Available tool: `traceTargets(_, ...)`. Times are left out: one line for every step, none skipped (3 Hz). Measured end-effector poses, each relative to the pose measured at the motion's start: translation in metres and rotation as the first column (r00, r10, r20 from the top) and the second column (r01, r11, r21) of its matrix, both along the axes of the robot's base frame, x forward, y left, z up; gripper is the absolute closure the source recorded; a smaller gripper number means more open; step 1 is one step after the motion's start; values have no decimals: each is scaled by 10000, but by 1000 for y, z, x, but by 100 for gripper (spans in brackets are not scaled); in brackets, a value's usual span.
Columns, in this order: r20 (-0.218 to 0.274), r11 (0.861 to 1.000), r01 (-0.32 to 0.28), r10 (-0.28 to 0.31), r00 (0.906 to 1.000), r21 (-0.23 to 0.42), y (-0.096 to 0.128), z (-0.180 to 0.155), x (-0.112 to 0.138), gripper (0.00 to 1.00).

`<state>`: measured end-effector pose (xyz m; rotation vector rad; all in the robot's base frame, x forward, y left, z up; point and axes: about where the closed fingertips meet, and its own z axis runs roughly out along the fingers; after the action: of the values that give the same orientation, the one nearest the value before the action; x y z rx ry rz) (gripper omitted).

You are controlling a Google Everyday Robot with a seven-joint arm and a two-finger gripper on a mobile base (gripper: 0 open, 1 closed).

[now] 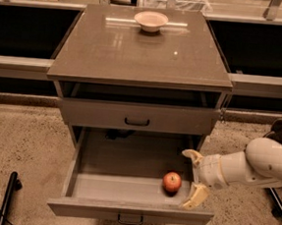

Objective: Pick apple from middle drawer and place on counter

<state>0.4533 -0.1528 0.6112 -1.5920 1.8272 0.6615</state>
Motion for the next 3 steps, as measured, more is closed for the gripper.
traceTargets(77,9993,-38,35,10000,360,17,-39,16,0)
traceTargets(291,9988,86,-100,9995,482,26,-61,33,15)
traceTargets(464,9995,111,-125,9988,310,25,-82,52,18)
